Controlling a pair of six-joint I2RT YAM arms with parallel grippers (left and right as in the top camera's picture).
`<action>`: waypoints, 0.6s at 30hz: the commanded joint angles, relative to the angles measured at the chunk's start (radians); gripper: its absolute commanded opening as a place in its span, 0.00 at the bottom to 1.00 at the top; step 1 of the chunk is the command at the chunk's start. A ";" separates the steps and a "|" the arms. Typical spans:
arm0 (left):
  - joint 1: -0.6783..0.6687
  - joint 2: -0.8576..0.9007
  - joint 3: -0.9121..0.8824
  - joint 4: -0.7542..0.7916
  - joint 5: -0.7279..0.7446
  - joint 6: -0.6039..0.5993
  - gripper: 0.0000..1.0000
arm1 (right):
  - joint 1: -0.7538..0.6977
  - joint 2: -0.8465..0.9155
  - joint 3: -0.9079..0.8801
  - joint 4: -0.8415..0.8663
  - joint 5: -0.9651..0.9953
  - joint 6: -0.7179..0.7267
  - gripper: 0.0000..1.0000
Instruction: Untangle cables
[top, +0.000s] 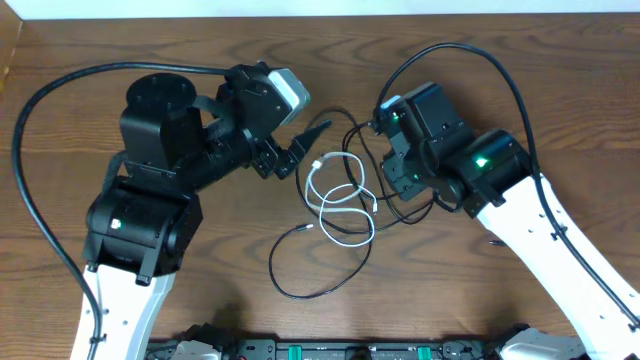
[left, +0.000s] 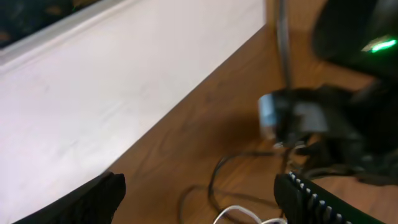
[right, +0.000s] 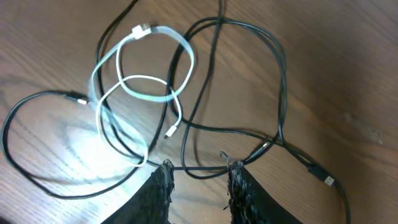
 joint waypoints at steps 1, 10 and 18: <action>-0.001 0.005 0.008 -0.011 -0.119 0.031 0.82 | 0.022 0.005 -0.003 -0.002 -0.002 0.006 0.29; 0.074 0.033 0.007 -0.042 -0.348 0.093 0.82 | 0.054 0.006 -0.117 0.003 0.023 0.006 0.33; 0.225 0.081 0.007 -0.025 -0.335 0.092 0.82 | 0.061 0.007 -0.265 0.137 0.002 -0.027 0.69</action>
